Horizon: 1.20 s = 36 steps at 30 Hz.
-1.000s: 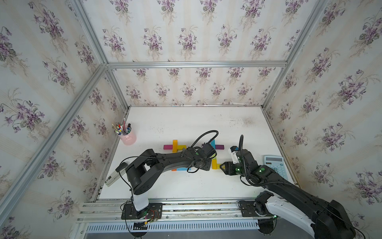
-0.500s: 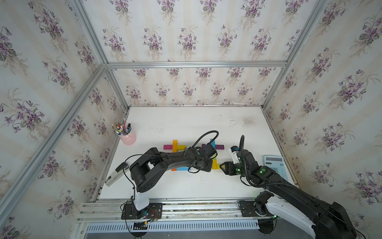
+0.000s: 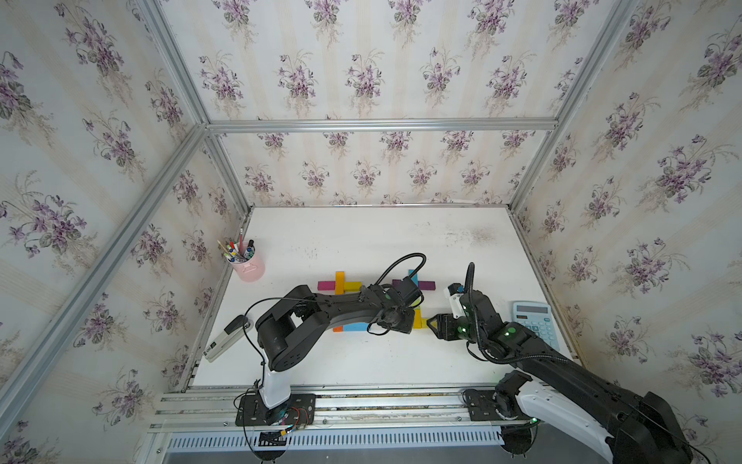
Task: Assemble the letter t with building blocks
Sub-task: Adjust the building block at the center of the board.
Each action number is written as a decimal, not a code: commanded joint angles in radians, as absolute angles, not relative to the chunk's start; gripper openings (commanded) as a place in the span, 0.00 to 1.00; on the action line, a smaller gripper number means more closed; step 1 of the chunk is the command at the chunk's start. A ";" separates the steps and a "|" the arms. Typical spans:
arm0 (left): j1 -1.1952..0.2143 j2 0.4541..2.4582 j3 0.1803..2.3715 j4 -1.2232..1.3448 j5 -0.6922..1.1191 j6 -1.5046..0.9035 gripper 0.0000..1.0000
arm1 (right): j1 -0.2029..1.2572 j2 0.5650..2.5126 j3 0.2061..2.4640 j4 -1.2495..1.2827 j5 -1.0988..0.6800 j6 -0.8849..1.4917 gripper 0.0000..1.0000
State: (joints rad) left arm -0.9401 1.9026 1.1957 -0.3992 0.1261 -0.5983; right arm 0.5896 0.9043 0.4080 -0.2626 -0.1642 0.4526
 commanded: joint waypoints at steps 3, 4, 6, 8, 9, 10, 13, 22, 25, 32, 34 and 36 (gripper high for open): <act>-0.936 1.914 1.206 -0.388 0.127 -0.598 0.48 | 0.591 0.906 0.405 -0.247 -0.152 0.456 0.65; -0.936 1.914 1.206 -0.387 0.127 -0.598 0.48 | 0.591 0.906 0.406 -0.247 -0.150 0.457 0.65; -0.934 1.916 1.207 -0.388 0.127 -0.597 0.48 | 0.591 0.908 0.406 -0.247 -0.150 0.456 0.65; -0.933 1.918 1.209 -0.391 0.127 -0.596 0.48 | 0.591 0.912 0.407 -0.247 -0.151 0.456 0.65; -0.933 1.919 1.209 -0.393 0.127 -0.597 0.48 | 0.591 0.913 0.406 -0.247 -0.152 0.456 0.65; -0.932 1.919 1.210 -0.395 0.127 -0.596 0.48 | 0.591 0.914 0.406 -0.247 -0.150 0.456 0.65; -0.930 1.917 1.208 -0.400 0.123 -0.594 0.49 | 0.591 0.915 0.406 -0.245 -0.150 0.457 0.65; -0.925 1.918 1.202 -0.397 0.126 -0.600 0.49 | 0.591 0.916 0.404 -0.244 -0.150 0.457 0.65; -0.925 1.913 1.199 -0.403 0.119 -0.601 0.48 | 0.591 0.914 0.403 -0.242 -0.152 0.456 0.65; -0.923 1.927 1.199 -0.409 0.114 -0.606 0.47 | 0.594 0.922 0.402 -0.241 -0.155 0.456 0.65; -0.923 1.933 1.201 -0.411 0.114 -0.607 0.47 | 0.592 0.919 0.402 -0.243 -0.153 0.457 0.65; -0.924 1.937 1.204 -0.413 0.114 -0.606 0.47 | 0.592 0.915 0.401 -0.242 -0.152 0.458 0.65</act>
State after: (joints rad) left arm -0.9257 1.9202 1.2068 -0.3752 0.1326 -0.5987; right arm 0.5907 0.9184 0.4011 -0.2596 -0.1642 0.4530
